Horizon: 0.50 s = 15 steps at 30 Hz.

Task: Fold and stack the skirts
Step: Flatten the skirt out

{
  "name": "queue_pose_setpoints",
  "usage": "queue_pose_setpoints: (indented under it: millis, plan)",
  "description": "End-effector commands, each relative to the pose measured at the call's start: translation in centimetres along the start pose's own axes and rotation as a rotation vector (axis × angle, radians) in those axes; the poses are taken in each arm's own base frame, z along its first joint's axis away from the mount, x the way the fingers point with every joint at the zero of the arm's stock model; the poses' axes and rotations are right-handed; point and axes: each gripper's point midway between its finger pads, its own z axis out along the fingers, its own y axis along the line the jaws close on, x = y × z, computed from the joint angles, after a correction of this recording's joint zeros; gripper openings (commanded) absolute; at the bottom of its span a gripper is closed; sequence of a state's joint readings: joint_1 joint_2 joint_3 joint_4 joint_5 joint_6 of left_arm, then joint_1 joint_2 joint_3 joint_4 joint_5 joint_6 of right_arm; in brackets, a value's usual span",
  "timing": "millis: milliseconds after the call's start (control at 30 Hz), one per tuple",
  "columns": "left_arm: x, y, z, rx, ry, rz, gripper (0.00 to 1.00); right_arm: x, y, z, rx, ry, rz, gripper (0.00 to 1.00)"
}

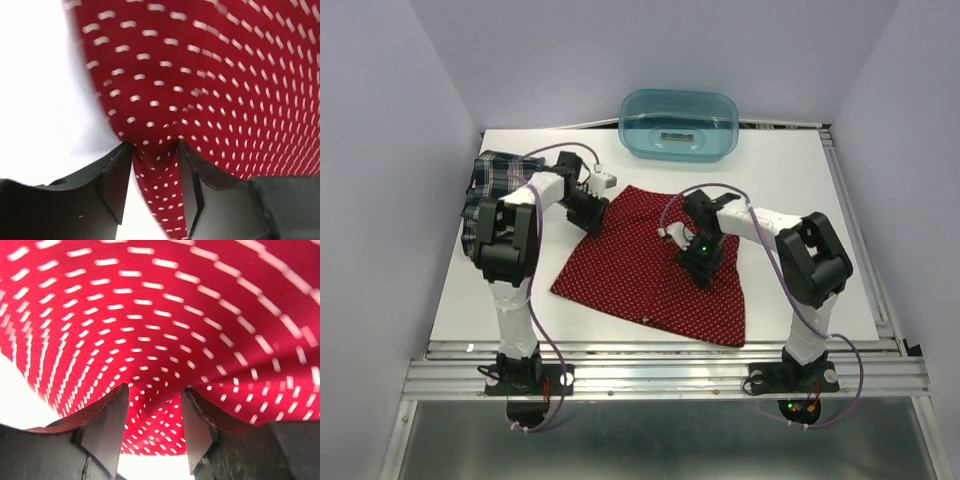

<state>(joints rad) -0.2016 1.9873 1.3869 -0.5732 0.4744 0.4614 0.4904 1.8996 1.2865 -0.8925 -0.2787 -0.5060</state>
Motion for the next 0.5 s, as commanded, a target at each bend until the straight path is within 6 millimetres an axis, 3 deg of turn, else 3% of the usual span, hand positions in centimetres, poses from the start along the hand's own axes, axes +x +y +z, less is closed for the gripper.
queue_pose_setpoints:
  millis: [0, 33, 67, 100, 133, 167, 200, 233, 267, 333, 400, 433, 467]
  plan:
    - [-4.2, 3.7, 1.9, -0.106, 0.001, -0.012, 0.52, 2.5, 8.3, 2.3, -0.294, 0.155, 0.039, 0.52]
    - [-4.3, 4.6, 3.7, -0.111, 0.028, -0.025, 0.52, 0.8, 9.9, 1.8, -0.379, 0.108, 0.035, 0.53]
    - [-8.0, 5.1, 3.1, -0.136, -0.031, 0.014, 0.52, 0.2, 10.7, 1.1, -0.429, 0.1, 0.047, 0.56]
    - [-9.5, 5.2, 3.4, -0.141, -0.046, 0.03, 0.52, -1.5, 11.6, 0.3, -0.467, 0.056, 0.029, 0.57]
    - [-9.8, 5.4, 5.4, -0.122, -0.029, 0.035, 0.53, -2.6, 12.2, -0.4, -0.502, 0.019, 0.02, 0.59]
    - [-11.4, 5.0, 5.7, -0.103, -0.052, 0.061, 0.54, -3.9, 13.8, -1.8, -0.586, -0.029, 0.008, 0.61]
    - [-14.6, 3.6, 4.6, -0.051, -0.124, 0.102, 0.55, -5.1, 14.4, -2.9, -0.62, -0.074, -0.005, 0.64]
    - [-15.4, 2.8, 5.6, -0.022, -0.132, 0.119, 0.57, -7.2, 14.4, -4.6, -0.616, -0.14, -0.043, 0.64]
    - [-17.4, 2.0, 4.8, -0.005, -0.19, 0.131, 0.59, -8.4, 13.9, -6.1, -0.607, -0.2, -0.038, 0.65]
    - [-19.5, 0.9, 2.7, -0.003, -0.265, 0.155, 0.61, -10.4, 12.1, -8.3, -0.548, -0.294, -0.042, 0.66]
    - [-20.6, 0.7, 1.0, -0.027, -0.335, 0.147, 0.63, -11.3, 8.1, -10.1, -0.453, -0.38, 0.008, 0.65]
    - [-22.0, -0.1, -2.5, -0.057, -0.402, 0.172, 0.64, -11.5, 6.5, -10.4, -0.407, -0.4, 0.023, 0.65]
    - [-22.3, -0.3, -4.0, -0.076, -0.429, 0.179, 0.64, -11.2, 4.1, -10.2, -0.314, -0.394, 0.026, 0.64]
